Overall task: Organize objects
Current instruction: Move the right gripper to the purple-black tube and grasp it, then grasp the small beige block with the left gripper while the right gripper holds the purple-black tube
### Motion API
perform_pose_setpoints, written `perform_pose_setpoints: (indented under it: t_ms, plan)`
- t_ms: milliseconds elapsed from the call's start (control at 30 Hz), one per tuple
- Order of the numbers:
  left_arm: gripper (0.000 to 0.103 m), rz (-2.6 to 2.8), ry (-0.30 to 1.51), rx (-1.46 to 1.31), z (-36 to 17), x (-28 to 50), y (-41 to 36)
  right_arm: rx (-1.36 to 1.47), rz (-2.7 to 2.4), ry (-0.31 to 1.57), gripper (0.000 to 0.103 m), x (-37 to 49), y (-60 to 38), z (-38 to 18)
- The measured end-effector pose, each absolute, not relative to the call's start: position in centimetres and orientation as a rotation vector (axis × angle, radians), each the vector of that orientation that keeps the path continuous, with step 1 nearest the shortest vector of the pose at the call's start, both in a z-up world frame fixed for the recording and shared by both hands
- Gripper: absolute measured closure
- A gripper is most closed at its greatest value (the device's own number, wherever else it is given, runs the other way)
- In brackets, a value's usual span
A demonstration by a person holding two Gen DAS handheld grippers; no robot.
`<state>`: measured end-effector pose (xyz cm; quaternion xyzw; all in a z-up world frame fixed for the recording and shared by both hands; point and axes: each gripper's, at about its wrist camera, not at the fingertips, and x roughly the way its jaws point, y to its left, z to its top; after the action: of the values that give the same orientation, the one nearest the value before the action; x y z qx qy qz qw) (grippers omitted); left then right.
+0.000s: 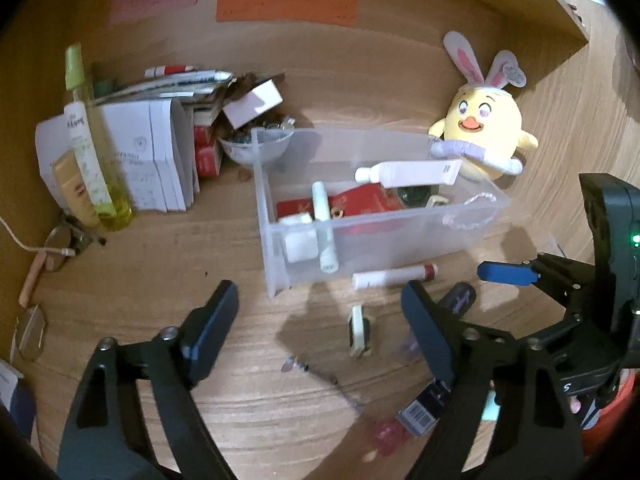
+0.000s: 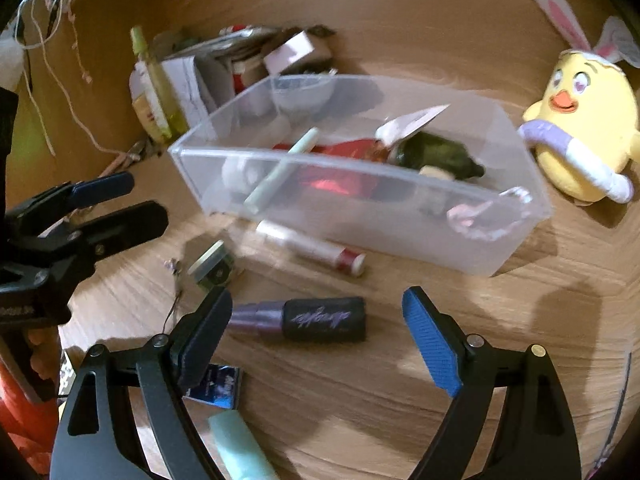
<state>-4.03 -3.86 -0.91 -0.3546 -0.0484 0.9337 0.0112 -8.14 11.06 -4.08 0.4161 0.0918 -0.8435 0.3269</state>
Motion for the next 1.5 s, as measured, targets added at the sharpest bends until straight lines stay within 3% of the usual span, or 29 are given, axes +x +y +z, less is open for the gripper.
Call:
perform_pose_setpoints:
  t_ms: [567, 1000, 1333, 1500]
  plan:
    - [0.045, 2.779, -0.243, -1.241, -3.7, -4.9, -4.6, 1.149, -2.189, 0.327, 0.012, -7.8, 9.1, -6.2]
    - [0.046, 2.706, -0.197, -1.278, -4.7, -6.1, -2.2, 1.134, -2.278, 0.255, 0.014, -8.6, 12.4, -5.2]
    - [0.085, 2.673, -0.171, -1.33, -5.5, -7.3, -0.9, 1.104, -2.34, 0.149, 0.014, -9.2, 15.4, -3.9]
    - [0.087, 2.7, -0.154, -1.295, -5.1, -7.0, -0.7, 1.079, -2.35, 0.124, 0.014, -9.3, 15.9, -3.3]
